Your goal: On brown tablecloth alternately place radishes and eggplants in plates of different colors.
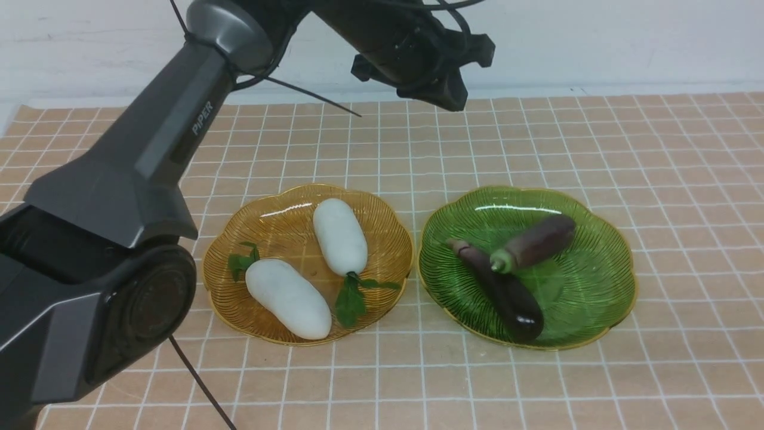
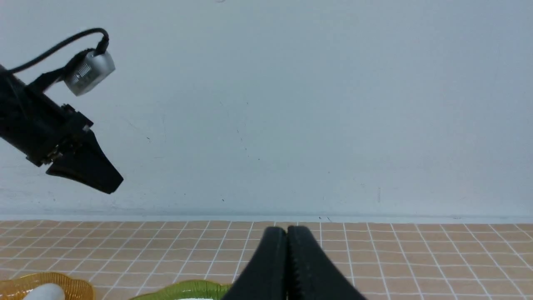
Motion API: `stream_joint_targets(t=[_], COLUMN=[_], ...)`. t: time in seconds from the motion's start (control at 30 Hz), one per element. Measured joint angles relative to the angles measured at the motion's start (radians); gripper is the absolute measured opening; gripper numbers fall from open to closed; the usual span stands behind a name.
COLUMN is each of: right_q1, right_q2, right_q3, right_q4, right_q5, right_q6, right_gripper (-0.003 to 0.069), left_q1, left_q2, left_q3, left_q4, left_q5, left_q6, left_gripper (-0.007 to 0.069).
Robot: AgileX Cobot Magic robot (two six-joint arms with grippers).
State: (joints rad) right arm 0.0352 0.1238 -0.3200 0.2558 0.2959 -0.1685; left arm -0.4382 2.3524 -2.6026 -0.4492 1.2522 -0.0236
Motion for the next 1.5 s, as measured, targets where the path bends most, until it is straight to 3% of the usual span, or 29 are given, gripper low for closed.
stream_joint_targets(t=[0.5,0.77,1.13,1.3,1.37,1.5], right_q1=[0.000,0.000,0.000,0.000,0.000,0.000], right_q2=[0.000,-0.069,-0.133,-0.133,-0.133,-0.133], right_q3=[0.071,0.212,0.348,0.348,0.348,0.348], right_q4=[-0.001,-0.085,-0.102,-0.102,-0.102,-0.102], right_q5=[0.060,0.053,0.059,0.088,0.089,0.090], right_q6=[0.000,0.000,0.000,0.000,0.000,0.000], right_gripper=[-0.0015,-0.0015,-0.0015,-0.0015,-0.0015,-0.0015], left_q1=[0.001,0.002,0.003,0.003,0.003,0.003], left_q2=[-0.012,-0.131,-0.484,-0.860,-0.949,-1.295], left_q3=[0.001,0.102,0.542,0.940,1.036,1.433], left_q4=[0.134,0.240,0.277,0.420,0.449,0.476], left_q5=[0.001,0.001,0.001,-0.002,-0.002,-0.068], left_q6=[0.059,0.069,0.102,0.086,0.065,0.024], left_gripper=[-0.0003,-0.0003,-0.0003,-0.0003,-0.0003,-0.0003])
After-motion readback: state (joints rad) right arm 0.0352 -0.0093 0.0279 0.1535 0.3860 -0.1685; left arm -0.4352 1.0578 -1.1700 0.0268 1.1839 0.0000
